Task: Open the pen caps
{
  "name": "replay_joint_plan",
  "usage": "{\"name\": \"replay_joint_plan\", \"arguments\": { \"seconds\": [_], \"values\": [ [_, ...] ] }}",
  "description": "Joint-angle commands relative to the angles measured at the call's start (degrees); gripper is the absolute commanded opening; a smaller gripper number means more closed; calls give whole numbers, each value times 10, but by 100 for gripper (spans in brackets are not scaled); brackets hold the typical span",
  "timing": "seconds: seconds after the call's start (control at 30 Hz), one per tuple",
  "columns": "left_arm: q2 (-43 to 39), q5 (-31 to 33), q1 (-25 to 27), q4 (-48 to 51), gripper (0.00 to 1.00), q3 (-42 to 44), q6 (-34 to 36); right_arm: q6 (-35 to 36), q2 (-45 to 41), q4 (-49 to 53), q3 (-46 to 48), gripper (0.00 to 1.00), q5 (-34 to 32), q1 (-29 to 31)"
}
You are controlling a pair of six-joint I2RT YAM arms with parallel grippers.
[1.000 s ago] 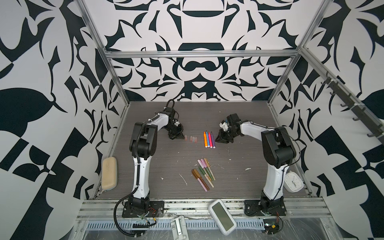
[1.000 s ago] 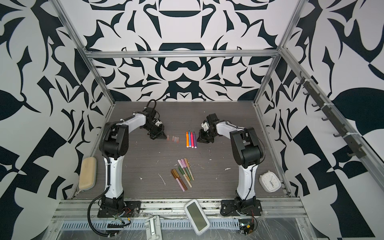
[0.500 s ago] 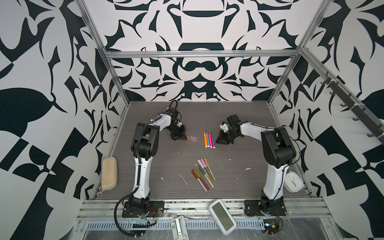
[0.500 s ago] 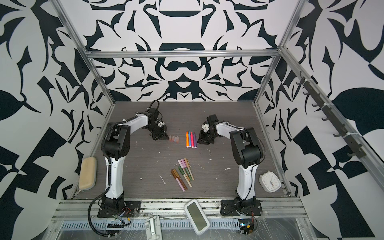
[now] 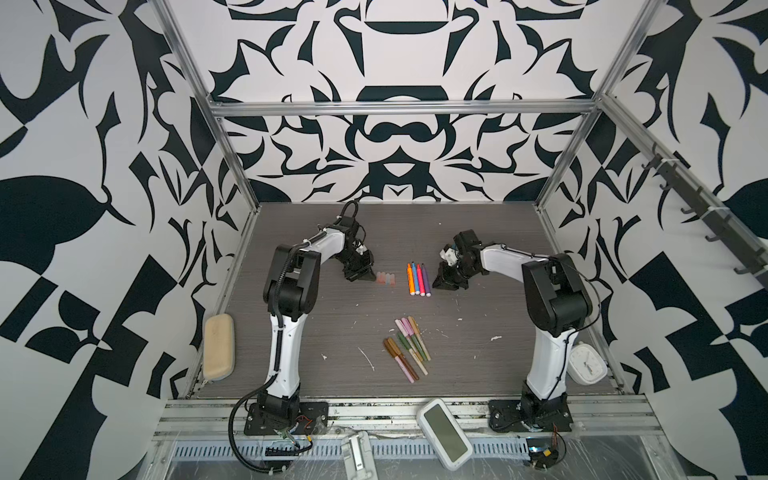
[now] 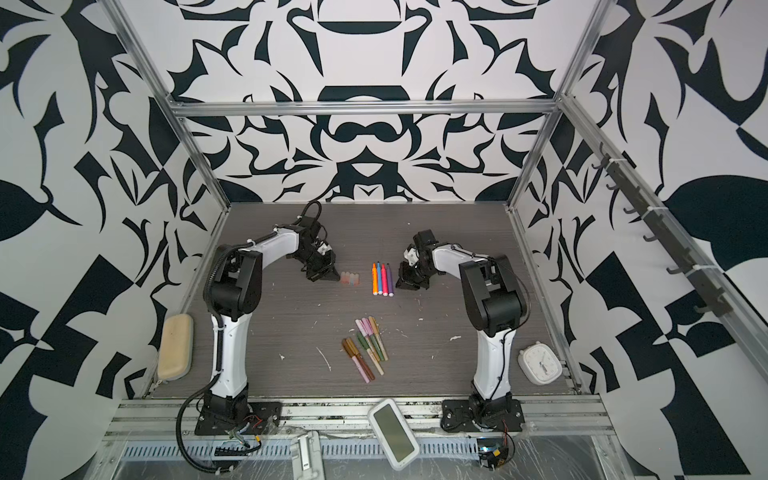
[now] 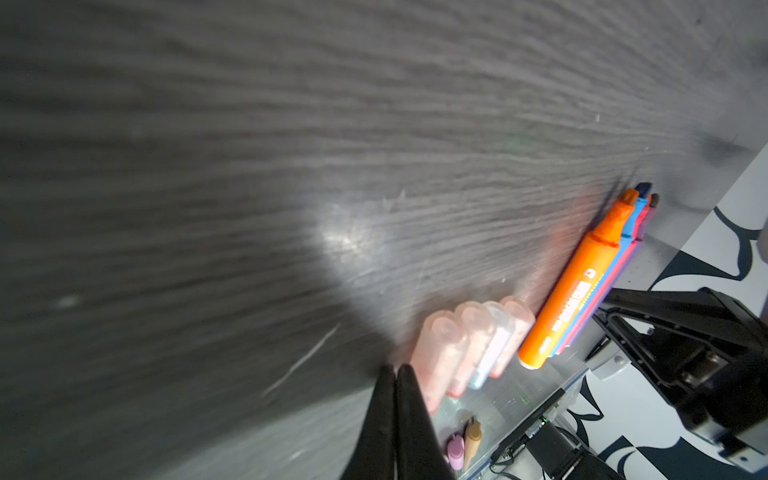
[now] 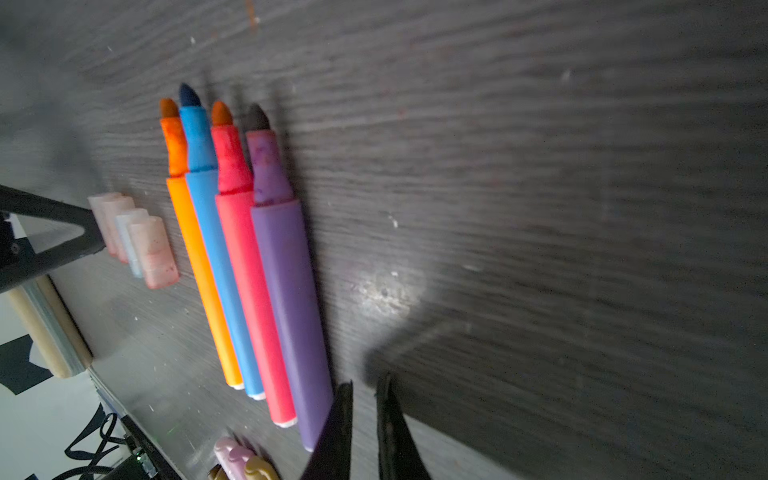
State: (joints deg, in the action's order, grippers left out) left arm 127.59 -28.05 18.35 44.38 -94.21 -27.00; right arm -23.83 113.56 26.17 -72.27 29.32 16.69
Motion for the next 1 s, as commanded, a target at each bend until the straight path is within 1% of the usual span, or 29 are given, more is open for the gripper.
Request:
{"name": "replay_joint_plan", "arguments": {
  "seconds": [0.0, 0.37, 0.47, 0.8, 0.97],
  "values": [
    [21, 49, 1, 31, 5, 12, 5, 5, 3, 33, -22, 16, -15, 0],
    [-23, 55, -29, 26, 4, 44, -4, 16, 32, 58, -57, 20, 6, 2],
    [-35, 47, -38, -2, 4, 56, -11, 18, 38, 61, -63, 20, 9, 2],
    [-44, 43, -41, -9, 4, 63, -16, 26, 65, 84, -88, 20, 19, 10],
    [-47, 44, -40, -11, 4, 69, -17, 25, 67, 84, -89, 18, 18, 12]
  ]
}}
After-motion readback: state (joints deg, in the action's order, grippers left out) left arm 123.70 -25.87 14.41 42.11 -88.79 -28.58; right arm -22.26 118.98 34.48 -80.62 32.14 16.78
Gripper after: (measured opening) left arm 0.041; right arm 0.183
